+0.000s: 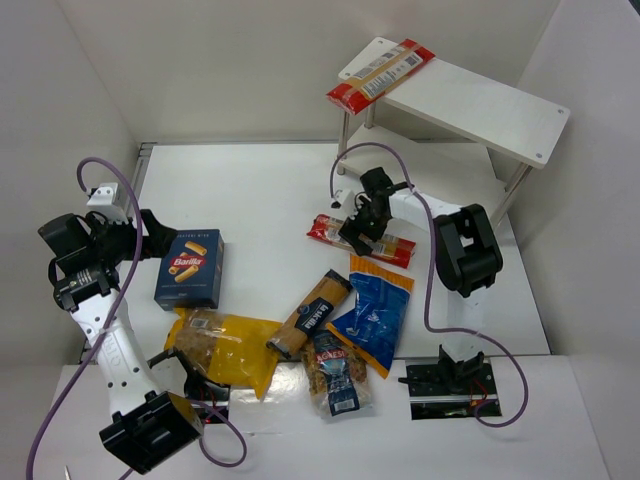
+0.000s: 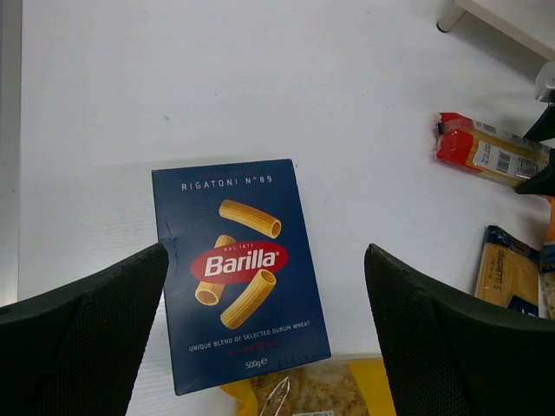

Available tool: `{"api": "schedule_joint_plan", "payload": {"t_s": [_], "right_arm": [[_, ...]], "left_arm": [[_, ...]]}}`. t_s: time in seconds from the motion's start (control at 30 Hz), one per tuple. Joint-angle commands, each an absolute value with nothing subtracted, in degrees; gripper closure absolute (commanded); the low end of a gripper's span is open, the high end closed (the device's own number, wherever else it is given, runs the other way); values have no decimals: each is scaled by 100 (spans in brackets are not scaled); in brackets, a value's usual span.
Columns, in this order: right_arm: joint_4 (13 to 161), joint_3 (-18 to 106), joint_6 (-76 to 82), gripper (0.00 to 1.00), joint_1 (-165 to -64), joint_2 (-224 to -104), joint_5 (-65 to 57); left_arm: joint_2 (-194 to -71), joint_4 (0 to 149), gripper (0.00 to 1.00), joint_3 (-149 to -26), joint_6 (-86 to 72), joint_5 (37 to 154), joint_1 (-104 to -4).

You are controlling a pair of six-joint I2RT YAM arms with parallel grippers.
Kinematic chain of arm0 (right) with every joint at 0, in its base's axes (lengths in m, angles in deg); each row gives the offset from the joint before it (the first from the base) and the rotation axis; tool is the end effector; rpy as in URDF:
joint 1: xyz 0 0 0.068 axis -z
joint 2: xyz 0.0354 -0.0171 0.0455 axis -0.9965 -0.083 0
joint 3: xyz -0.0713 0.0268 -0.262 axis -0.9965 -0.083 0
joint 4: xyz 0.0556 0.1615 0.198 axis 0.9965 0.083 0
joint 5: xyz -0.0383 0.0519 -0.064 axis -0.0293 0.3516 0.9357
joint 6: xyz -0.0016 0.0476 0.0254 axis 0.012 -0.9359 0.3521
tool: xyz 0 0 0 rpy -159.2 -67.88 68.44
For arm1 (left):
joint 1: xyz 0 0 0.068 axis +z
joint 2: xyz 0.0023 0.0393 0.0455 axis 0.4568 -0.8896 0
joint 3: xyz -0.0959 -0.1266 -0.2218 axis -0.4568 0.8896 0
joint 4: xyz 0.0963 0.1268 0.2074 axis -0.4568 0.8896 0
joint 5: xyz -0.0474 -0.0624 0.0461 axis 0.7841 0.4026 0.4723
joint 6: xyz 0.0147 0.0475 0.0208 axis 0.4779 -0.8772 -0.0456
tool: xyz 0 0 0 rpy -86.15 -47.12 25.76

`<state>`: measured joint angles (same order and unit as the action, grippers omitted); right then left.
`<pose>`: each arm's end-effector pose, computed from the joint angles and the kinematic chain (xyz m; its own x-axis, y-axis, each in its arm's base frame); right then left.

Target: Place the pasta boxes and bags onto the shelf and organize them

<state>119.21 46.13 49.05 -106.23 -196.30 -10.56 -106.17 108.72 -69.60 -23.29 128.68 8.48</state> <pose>0.3687 0.1509 0.1607 -0.3985 -0.8119 -0.4267 -0.8853 0.4620 -0.0523 0.1562 0.0830 0.3480 -0.3658 -0.1931 -0.9104 0.0728 0.9693 -0.2349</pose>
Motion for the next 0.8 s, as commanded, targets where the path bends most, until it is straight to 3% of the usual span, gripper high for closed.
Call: {"api": "schedule_joint_plan", "payload": {"t_s": [0.0,0.07,0.43,0.77], "right_arm": [[12110,4950,5041,3,-10580,-19769,-1161],[12461,5151,5156,100,-10633,-20005,-1083],[12197,6047,3980,100,-11933,-18557,-977],[12410,7058,3662,100,-11934,-18021,-1311]], "left_arm": [[-10558,10686,1,-6965,-2363,12966,842],[-10558,10686,1,-6965,-2363,12966,842],[-10506,10686,1,-6965,-2363,12966,842],[-10505,10686,1,-6965,-2363,12966,842]]}}
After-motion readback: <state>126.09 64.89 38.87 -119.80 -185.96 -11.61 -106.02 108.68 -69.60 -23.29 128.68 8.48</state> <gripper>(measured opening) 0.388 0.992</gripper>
